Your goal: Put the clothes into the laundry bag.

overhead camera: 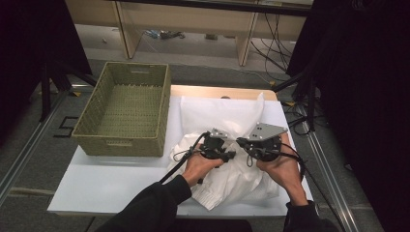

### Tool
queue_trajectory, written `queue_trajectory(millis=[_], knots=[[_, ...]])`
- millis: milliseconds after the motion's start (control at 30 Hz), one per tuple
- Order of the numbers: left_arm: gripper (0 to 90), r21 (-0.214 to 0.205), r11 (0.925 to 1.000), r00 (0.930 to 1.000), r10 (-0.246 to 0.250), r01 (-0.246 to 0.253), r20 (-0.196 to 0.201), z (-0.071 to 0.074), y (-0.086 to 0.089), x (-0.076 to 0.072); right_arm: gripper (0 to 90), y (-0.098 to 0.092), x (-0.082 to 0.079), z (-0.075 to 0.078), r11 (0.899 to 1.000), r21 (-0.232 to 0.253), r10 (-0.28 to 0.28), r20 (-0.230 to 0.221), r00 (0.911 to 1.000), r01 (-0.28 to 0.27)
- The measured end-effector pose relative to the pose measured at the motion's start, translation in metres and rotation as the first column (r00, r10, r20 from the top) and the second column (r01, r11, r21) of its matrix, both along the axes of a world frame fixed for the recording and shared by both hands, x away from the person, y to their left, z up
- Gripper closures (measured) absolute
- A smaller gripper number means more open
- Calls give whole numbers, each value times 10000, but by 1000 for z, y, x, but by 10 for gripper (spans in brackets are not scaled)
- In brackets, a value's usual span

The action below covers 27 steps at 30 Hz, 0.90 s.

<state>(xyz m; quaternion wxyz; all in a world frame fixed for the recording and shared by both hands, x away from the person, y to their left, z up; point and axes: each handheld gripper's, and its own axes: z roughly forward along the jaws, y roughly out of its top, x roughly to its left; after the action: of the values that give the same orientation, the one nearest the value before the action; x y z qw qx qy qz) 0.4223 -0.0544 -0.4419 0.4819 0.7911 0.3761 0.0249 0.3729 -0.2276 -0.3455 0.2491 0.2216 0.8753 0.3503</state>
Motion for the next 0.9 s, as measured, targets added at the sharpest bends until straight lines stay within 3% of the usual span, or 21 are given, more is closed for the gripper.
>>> queue_trajectory(millis=[33,100,167,200,267,300,333,400,467,500,533,567,600,633,667,733,800,900], knots=[[699,11,10000,10000,-33,33,-48,3,3,-1,900,-1,-1,-1,10000,-41,-12,-5,10000,12],[516,152,9995,9995,-271,269,173,15,16,-11,899,-5,-1,-5,9999,-80,-64,-60,10000,63],[377,153,9997,9961,151,-165,866,29,38,-20,899,-9,-1,-10,9997,-69,-220,-206,9995,218],[322,141,9994,9942,300,-317,1032,34,47,-21,899,-10,0,-11,9997,-75,-240,-196,9995,238],[263,463,9967,9853,590,-672,1604,42,75,-22,899,-11,1,-12,9995,-99,-287,-182,9994,285],[247,830,9923,9832,769,-916,1655,41,89,-19,900,-10,0,-12,9996,-80,-274,-212,9994,272],[215,1064,9899,9852,771,-940,1534,39,96,-17,899,-10,0,-12,9996,-68,-285,-206,9994,284],[205,1363,9842,9905,1012,-1134,932,24,105,-9,899,-9,0,-12,9995,-103,-316,-278,9991,313],[200,1880,9748,9917,1093,-1204,684,4,105,-2,899,-8,2,-12,9996,-133,-247,-163,9996,244],[193,1998,9733,9936,1086,-1127,310,-5,103,2,899,-7,2,-13,9996,-119,-243,-236,9994,241],[200,1779,9773,9929,1185,-1148,-100,-14,100,6,899,-6,2,-13,9997,-123,-210,-292,9994,206],[288,1513,9840,9935,1029,-943,-496,-19,98,8,899,-6,3,-14,9997,-123,-211,-242,9995,208],[492,1027,9922,9945,784,-711,-690,-21,94,7,899,-5,3,-15,9997,-126,-192,-258,9995,188],[644,660,9976,9981,232,-193,-578,-18,87,1,899,-4,4,-16,9997,-141,-194,-309,9993,190],[757,551,9983,9983,-157,188,-552,-14,82,-3,899,-4,4,-17,9997,-142,-180,-312,9994,175],[837,346,9943,9943,-996,1009,-378,-1,69,-18,899,-4,5,-18,9998,-117,-169,-281,9995,166],[851,220,9853,9855,-1689,1692,-140,9,53,-31,899,-3,4,-17,9995,-75,-312,-427,9986,309],[855,-222,9824,9825,-1860,1857,-128,14,31,-35,900,-1,4,-15,10000,-40,-56,-265,9996,55]])
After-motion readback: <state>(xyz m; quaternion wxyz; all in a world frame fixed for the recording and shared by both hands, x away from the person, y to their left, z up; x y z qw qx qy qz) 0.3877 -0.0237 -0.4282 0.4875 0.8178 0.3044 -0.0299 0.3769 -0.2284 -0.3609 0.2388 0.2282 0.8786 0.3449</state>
